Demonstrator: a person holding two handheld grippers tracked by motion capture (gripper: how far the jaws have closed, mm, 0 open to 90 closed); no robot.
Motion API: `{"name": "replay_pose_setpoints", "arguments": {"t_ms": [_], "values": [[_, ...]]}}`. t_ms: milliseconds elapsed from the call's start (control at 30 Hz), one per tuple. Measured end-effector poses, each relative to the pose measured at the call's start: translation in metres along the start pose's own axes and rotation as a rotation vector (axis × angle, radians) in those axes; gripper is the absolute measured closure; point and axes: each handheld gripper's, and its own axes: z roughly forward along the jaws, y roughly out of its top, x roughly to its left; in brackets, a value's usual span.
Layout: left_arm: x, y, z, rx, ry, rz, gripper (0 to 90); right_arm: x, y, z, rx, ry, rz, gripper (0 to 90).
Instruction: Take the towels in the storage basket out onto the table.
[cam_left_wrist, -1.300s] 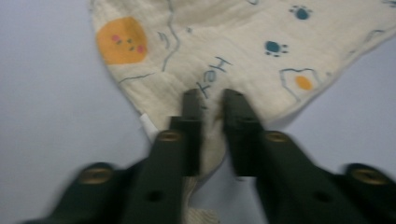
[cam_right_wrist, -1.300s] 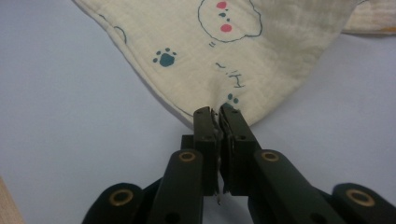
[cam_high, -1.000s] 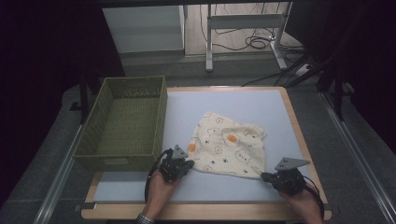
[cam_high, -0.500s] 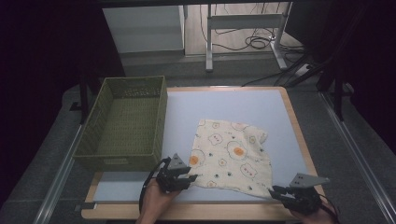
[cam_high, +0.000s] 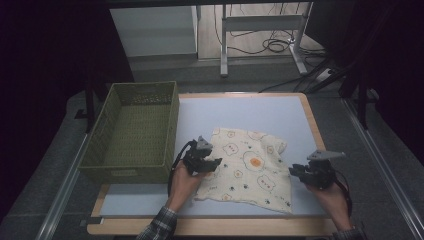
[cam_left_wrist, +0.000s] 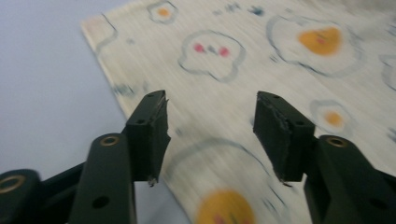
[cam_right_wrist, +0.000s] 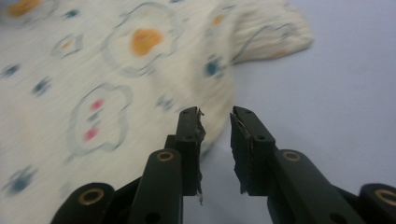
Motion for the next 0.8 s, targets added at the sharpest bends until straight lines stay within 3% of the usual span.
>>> {"name": "replay_pose_setpoints", "arguments": {"t_ms": [133, 267, 300, 400, 533, 567, 600, 633, 667, 733, 800], "values": [[0.016, 0.012, 0.019, 0.004, 0.051, -0.001, 39.1, -0.024, 0.019, 0.020, -0.021, -0.038, 0.057, 76.3], [0.030, 0.020, 0.035, -0.001, 0.084, -0.018, 39.0, -0.034, 0.032, 0.035, -0.029, -0.069, 0.080, 76.3], [0.036, 0.023, 0.041, -0.003, 0.097, -0.022, 39.1, -0.041, 0.040, 0.046, -0.030, -0.080, 0.102, 75.5], [0.041, 0.026, 0.045, -0.009, 0.121, -0.027, 39.2, -0.044, 0.045, 0.054, -0.031, -0.097, 0.111, 72.1], [0.047, 0.032, 0.051, -0.013, 0.138, -0.028, 40.5, -0.049, 0.051, 0.074, 0.007, -0.122, 0.103, 67.2], [0.049, 0.033, 0.052, -0.011, 0.146, -0.028, 40.9, -0.046, 0.051, 0.080, 0.009, -0.134, 0.083, 75.3], [0.051, 0.035, 0.053, -0.012, 0.153, -0.028, 40.9, -0.046, 0.051, 0.080, 0.009, -0.134, 0.083, 75.3], [0.053, 0.036, 0.054, -0.011, 0.160, -0.030, 41.8, -0.045, 0.052, 0.080, 0.012, -0.129, 0.085, 84.1], [0.057, 0.039, 0.055, -0.013, 0.168, -0.036, 42.0, -0.044, 0.055, 0.081, 0.023, -0.133, 0.079, 87.5], [0.059, 0.041, 0.056, -0.015, 0.173, -0.039, 42.1, -0.043, 0.058, 0.081, 0.037, -0.151, 0.063, 87.6], [0.062, 0.045, 0.056, -0.018, 0.181, -0.044, 42.5, -0.047, 0.066, 0.076, 0.031, -0.204, 0.031, 87.2]]}}
